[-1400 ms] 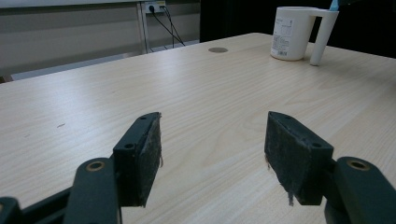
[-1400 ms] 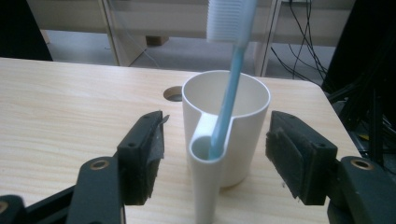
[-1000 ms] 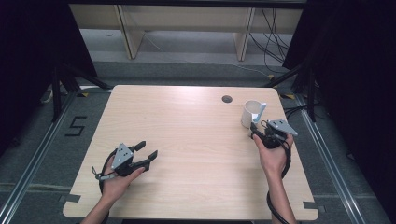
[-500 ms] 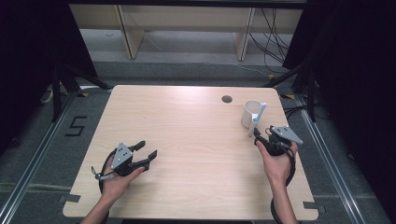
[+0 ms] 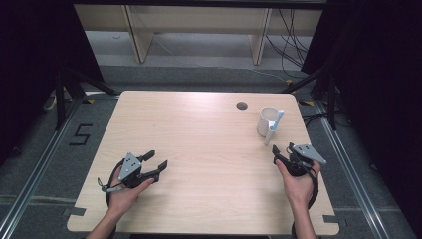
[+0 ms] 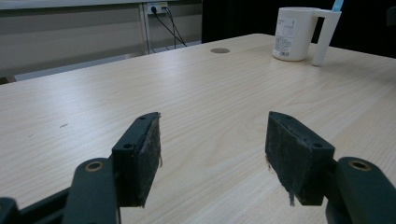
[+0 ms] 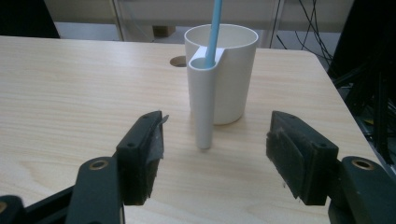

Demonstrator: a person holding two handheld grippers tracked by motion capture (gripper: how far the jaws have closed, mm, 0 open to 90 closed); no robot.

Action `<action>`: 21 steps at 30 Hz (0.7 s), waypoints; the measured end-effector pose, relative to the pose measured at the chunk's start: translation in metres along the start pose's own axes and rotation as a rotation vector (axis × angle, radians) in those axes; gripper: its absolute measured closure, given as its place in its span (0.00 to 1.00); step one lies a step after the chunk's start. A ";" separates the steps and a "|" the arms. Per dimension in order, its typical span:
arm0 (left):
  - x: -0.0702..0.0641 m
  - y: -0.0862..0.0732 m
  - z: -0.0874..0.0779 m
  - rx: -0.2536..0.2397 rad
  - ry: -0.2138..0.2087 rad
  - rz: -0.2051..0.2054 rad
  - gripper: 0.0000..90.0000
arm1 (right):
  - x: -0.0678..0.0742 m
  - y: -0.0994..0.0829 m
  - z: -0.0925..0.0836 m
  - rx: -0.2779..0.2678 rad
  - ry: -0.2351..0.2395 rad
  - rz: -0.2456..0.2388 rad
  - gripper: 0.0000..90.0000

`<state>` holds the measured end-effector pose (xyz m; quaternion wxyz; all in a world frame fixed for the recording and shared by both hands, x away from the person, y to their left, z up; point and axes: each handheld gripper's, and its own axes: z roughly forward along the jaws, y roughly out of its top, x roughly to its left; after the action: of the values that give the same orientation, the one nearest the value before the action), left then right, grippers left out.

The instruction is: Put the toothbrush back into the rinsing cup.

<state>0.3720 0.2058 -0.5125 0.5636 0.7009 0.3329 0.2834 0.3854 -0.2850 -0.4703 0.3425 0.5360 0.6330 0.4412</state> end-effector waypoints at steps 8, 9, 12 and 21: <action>0.000 -0.001 0.002 -0.017 -0.007 -0.006 0.39 | 0.001 -0.009 -0.008 -0.007 0.004 0.008 0.42; 0.000 -0.001 0.000 0.004 0.003 -0.006 0.39 | 0.001 -0.010 -0.010 -0.001 -0.003 0.002 0.42; 0.000 0.000 0.000 -0.001 0.005 -0.009 0.39 | 0.000 -0.013 -0.016 0.008 0.001 0.018 0.42; 0.002 0.000 -0.001 -0.003 0.011 -0.008 0.39 | -0.014 -0.024 -0.031 -0.009 0.002 0.018 0.43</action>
<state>0.3721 0.2077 -0.5120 0.5639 0.6971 0.3386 0.2854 0.3510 -0.3051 -0.4809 0.3401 0.5397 0.6265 0.4478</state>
